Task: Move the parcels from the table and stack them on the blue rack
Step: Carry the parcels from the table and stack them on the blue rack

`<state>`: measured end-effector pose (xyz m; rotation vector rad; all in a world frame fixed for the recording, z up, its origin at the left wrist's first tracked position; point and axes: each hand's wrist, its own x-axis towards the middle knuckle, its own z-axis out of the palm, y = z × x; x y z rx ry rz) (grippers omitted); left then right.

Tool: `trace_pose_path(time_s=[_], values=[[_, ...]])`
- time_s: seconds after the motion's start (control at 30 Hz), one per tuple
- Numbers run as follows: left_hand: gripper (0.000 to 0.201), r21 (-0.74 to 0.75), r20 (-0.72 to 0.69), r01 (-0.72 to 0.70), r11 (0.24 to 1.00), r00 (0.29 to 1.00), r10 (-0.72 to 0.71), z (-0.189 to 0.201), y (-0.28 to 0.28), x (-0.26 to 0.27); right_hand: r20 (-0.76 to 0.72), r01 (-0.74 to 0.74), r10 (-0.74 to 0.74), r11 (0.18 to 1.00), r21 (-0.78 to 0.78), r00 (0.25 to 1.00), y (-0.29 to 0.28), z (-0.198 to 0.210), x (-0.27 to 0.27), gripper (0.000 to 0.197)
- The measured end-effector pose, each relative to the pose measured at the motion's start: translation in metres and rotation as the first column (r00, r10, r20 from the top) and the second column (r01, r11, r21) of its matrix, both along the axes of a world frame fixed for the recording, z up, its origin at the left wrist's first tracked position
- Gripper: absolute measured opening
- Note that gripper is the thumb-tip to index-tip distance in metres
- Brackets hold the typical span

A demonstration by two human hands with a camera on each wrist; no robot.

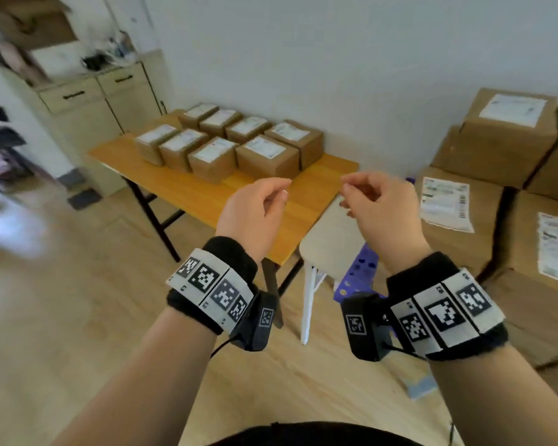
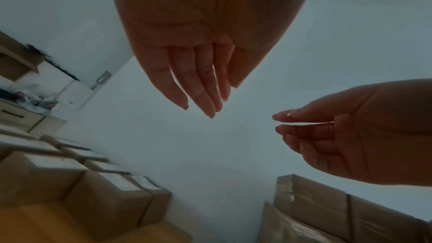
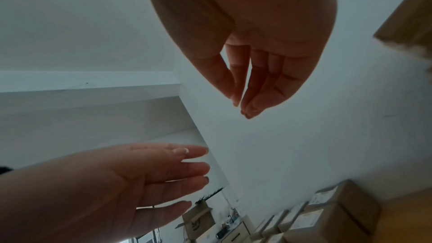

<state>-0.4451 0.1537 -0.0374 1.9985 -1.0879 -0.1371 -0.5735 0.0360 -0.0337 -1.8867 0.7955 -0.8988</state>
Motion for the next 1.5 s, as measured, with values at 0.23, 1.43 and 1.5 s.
trace_pose_path(time_s=[0.23, 1.43, 1.5], values=[[0.033, 0.019, -0.037, -0.003, 1.000, 0.999, 0.003, 0.002, 0.004, 0.111, -0.040, 0.015, -0.012, 0.998, 0.060, 0.999, -0.003, -0.003, 0.111, 0.013], [0.057, 0.614, -0.377, 0.317, 0.723, 0.922, -0.084, -0.149, -0.182, 0.386, -0.843, 0.222, 0.023, 0.961, 0.167, 0.538, -0.175, -0.157, 0.375, 0.094], [0.055, 0.590, -0.400, 0.370, 0.718, 0.906, -0.138, -0.160, -0.171, 0.389, -0.780, 0.295, 0.025, 0.917, 0.266, 0.625, -0.149, -0.160, 0.372, 0.090]])
